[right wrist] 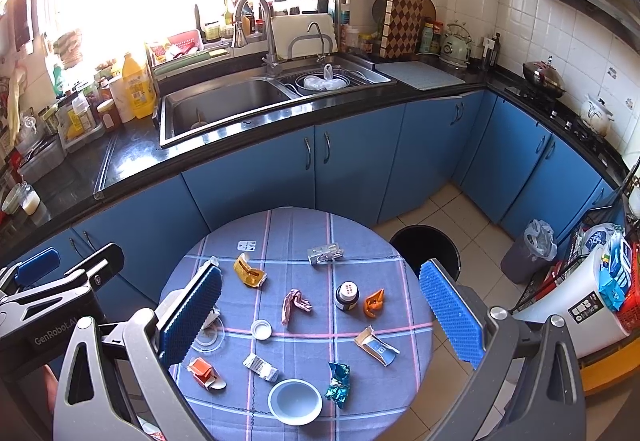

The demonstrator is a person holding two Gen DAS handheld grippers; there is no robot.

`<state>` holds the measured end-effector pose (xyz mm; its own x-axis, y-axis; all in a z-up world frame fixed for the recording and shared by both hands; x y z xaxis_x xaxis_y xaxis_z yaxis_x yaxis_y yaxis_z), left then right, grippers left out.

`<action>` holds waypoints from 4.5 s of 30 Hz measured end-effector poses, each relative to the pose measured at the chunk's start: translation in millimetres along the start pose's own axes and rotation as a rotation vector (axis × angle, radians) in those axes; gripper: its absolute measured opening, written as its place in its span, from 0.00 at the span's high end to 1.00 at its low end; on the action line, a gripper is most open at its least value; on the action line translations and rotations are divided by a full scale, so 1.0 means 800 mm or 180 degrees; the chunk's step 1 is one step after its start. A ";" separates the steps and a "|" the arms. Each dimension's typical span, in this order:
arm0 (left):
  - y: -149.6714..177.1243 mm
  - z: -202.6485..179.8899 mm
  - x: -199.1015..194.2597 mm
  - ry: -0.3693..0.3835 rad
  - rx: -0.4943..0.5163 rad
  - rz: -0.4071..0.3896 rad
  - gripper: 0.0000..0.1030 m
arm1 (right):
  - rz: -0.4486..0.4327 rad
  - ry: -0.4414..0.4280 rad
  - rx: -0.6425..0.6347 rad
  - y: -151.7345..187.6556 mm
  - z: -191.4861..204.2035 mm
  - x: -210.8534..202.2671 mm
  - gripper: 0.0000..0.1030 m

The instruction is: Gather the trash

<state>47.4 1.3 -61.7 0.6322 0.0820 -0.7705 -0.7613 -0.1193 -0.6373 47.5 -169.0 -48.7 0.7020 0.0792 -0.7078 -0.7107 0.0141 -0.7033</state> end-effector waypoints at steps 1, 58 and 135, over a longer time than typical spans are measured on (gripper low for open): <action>0.001 0.000 0.000 -0.0003 -0.0001 0.0000 0.03 | 0.0000 -0.0001 0.0003 0.000 0.000 0.000 0.06; 0.002 0.014 0.006 0.0007 0.0001 0.0043 0.03 | 0.0076 -0.0049 0.0015 0.004 0.004 0.009 0.06; 0.283 0.038 0.282 -0.0148 0.0119 0.0395 0.62 | 0.0944 -0.0666 -0.0717 0.329 0.014 0.269 0.92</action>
<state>13.5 23.2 -380.0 0.5260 0.1147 -0.8427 -0.8387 -0.0943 -0.5364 10.9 -137.2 -385.3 0.4276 0.2480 -0.8693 -0.8365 -0.2560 -0.4845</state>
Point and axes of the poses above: each gripper's, at about its wrist camera, not at the fingertips, and x roughly the way its jaws point, z to its left, y to its underside, the point moved 8 cm from there along x, roughly the way its jaws point, and after that the axes turned 5 degrees about -y, right-handed, at the moved point
